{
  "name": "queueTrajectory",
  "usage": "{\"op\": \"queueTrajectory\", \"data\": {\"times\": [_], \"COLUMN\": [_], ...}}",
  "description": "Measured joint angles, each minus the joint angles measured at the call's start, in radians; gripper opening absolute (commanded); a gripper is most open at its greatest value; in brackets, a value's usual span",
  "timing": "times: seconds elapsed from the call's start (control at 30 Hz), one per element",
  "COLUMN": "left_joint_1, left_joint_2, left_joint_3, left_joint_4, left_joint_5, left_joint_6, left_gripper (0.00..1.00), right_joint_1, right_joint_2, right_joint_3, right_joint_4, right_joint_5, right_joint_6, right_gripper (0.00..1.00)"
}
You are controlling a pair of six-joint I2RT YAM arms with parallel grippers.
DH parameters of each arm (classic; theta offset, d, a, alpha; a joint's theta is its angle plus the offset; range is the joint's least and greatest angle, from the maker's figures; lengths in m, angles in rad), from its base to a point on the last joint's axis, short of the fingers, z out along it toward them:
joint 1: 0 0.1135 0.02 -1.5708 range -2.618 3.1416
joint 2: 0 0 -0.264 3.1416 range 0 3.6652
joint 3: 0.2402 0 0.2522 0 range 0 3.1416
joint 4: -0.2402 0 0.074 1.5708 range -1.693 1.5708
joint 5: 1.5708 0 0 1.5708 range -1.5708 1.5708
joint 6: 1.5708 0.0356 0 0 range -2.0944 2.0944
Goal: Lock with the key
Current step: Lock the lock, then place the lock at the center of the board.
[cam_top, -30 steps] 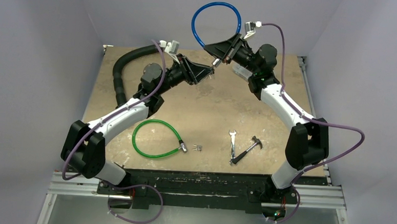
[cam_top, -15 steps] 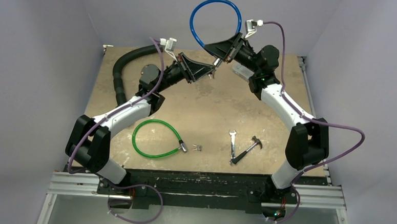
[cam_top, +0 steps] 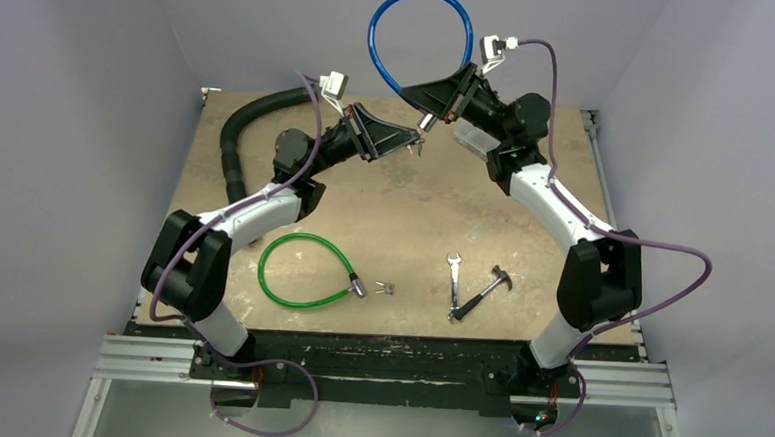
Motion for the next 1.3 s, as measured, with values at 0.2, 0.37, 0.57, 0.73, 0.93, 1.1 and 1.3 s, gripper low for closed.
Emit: {"op": "queueTrajectory", "data": {"times": [0.2,0.37,0.57,0.73,0.93,1.1,1.3], "left_joint_1": [0.0,0.0,-0.043,-0.062,-0.038,0.047,0.12], "left_joint_2": [0.001,-0.005,-0.006,-0.015,-0.057,-0.1,-0.119], "left_joint_3": [0.0,-0.017,-0.055,-0.063,-0.076,-0.094,-0.111], "left_joint_4": [0.021,0.018,-0.06,-0.125,-0.25,-0.464,-0.743], "left_joint_5": [0.013,0.015,0.114,0.153,0.197,0.201,0.086], "left_joint_6": [-0.032,-0.021,0.051,0.128,0.262,0.449,0.661], "left_gripper": [0.0,0.0,0.0,0.0,0.0,0.0,0.0], "right_joint_1": [-0.004,-0.021,-0.078,-0.093,-0.092,-0.093,-0.092], "right_joint_2": [0.001,0.023,0.059,0.058,0.018,-0.031,-0.041], "right_joint_3": [0.0,0.022,0.11,0.106,-0.056,-0.253,-0.418], "right_joint_4": [0.04,0.059,0.062,0.077,0.081,0.044,-0.055], "right_joint_5": [-0.007,-0.014,0.033,0.039,0.018,0.0,0.016], "right_joint_6": [0.023,0.037,0.042,0.04,0.016,-0.023,-0.104], "right_gripper": [0.0,0.0,0.0,0.0,0.0,0.0,0.0]}}
